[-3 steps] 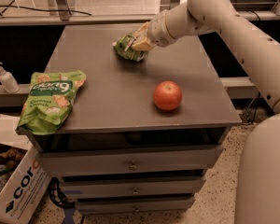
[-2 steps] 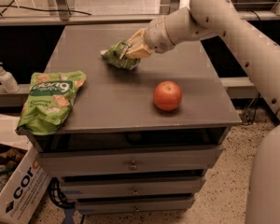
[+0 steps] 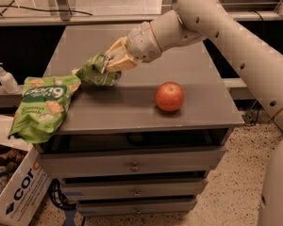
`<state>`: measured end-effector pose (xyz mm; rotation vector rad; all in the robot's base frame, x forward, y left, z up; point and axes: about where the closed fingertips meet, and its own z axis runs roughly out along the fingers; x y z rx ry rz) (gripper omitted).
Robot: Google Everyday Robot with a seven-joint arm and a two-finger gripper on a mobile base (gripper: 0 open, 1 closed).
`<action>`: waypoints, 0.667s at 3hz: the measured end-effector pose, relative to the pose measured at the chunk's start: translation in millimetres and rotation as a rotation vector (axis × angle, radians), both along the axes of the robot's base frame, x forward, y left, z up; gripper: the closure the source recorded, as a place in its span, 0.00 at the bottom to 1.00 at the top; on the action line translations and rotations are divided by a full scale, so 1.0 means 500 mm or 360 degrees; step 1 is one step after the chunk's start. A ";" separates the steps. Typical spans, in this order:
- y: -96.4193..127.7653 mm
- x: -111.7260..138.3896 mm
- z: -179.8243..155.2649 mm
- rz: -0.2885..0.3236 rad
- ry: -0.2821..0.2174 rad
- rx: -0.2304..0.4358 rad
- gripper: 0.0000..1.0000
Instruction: Move green jalapeno chip bag near green rice chip bag
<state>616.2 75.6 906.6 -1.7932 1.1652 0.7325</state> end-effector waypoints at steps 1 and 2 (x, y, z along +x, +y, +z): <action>0.034 -0.049 -0.009 0.0143 -0.0010 -0.0002 1.00; 0.043 -0.071 -0.029 0.0184 -0.0071 -0.0072 0.82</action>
Offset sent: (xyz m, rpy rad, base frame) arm -0.0465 0.0209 -0.0263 -0.1066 -0.0976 0.1350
